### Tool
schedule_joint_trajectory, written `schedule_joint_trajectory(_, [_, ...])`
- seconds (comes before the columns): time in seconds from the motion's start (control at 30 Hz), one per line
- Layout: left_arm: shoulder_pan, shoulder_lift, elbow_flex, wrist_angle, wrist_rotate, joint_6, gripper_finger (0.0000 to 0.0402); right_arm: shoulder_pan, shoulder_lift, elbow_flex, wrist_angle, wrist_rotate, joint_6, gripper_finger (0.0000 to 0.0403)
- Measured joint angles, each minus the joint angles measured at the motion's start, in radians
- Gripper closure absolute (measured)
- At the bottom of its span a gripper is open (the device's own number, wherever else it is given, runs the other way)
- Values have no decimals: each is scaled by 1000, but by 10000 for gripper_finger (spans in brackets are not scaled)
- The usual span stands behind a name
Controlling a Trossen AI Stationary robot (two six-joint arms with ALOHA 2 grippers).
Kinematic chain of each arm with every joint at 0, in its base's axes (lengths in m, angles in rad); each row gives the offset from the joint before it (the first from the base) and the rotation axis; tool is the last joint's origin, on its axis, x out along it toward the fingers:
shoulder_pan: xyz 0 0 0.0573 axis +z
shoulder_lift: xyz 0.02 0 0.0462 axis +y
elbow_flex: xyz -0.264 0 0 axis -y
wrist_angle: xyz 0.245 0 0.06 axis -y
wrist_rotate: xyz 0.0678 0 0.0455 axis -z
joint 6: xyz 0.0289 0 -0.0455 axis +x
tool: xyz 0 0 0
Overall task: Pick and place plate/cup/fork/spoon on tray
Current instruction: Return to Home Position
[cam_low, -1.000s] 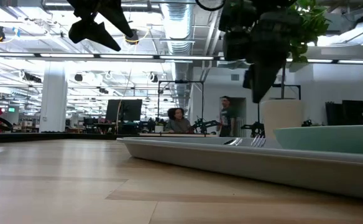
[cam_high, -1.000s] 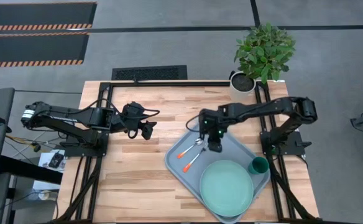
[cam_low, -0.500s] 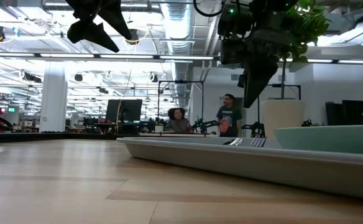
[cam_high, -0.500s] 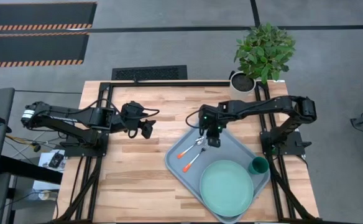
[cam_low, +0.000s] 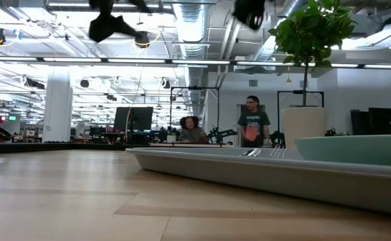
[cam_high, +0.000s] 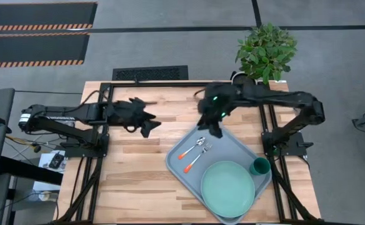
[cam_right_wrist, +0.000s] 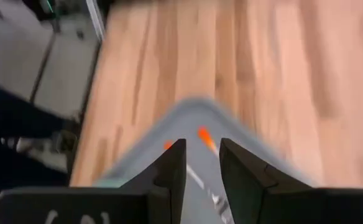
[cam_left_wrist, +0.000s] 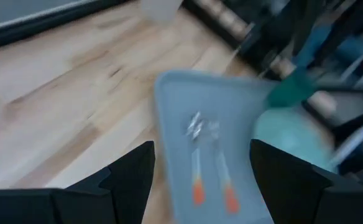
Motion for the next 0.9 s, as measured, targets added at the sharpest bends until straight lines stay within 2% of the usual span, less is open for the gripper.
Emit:
schedule_joint_trajectory(0.17, [3, -60, 0, 157, 18, -29, 152, -11, -87, 114, -27, 1, 9, 282])
schedule_joint_trajectory(0.33, [2, -129, 0, 206, 6, 110, 152, -37, -206, 194, -120, 27, -119, 282])
schedule_joint_trajectory(0.4, [3, -164, 0, 202, 39, 67, 152, -58, -258, 207, -180, 35, -93, 282])
schedule_joint_trajectory(0.5, [-2, -218, 0, 250, 150, 223, 152, -89, -350, 192, -217, 65, -93, 281])
schedule_joint_trajectory(0.57, [-3, -249, 0, 256, 188, 318, 152, -107, -419, 152, -187, 75, -91, 280])
schedule_joint_trajectory(0.67, [10, -290, -1, 235, 172, 356, 152, -120, -527, 40, -112, 77, -52, 280])
schedule_joint_trajectory(0.8, [14, -325, -37, 211, 133, 351, 152, -122, -683, -193, 70, 81, 31, 279])
schedule_joint_trajectory(0.9, [14, -349, -108, 249, 122, 343, 152, -120, -793, -383, 231, 76, 114, 280])
